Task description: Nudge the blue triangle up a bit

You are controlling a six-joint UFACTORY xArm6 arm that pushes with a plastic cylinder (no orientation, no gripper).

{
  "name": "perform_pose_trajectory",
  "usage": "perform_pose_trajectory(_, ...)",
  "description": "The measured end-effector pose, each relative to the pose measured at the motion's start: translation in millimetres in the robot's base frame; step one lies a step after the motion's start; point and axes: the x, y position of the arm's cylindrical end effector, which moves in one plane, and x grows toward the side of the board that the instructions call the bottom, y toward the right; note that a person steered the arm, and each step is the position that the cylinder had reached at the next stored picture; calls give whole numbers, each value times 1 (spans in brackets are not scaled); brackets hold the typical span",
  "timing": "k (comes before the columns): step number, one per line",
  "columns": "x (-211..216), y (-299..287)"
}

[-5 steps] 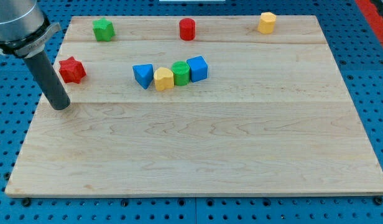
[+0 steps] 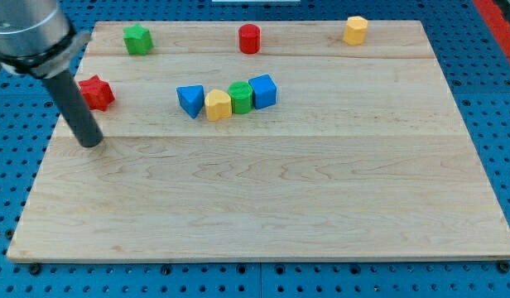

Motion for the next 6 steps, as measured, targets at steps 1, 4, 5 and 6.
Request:
perform_pose_trajectory(1, -3, 52)
perform_pose_trajectory(4, -72, 139)
perform_pose_trajectory(5, -61, 204)
perform_pose_trajectory(6, -49, 210)
